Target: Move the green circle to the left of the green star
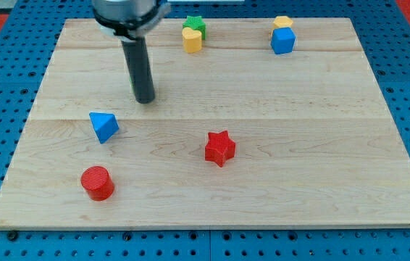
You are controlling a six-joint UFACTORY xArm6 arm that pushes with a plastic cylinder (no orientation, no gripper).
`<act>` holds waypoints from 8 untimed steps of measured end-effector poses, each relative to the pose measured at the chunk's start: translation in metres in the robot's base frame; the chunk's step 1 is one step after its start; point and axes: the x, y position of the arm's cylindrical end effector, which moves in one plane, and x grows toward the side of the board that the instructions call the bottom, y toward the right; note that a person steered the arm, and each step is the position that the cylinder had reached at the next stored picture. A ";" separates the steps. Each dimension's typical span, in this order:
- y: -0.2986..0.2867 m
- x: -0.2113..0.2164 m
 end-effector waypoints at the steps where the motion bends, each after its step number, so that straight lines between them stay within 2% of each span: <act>1: -0.001 -0.047; 2: 0.005 -0.027; 3: -0.028 -0.060; 4: -0.028 -0.088; 5: -0.016 -0.096; 6: -0.027 -0.086; 7: -0.049 -0.110; 8: -0.044 -0.129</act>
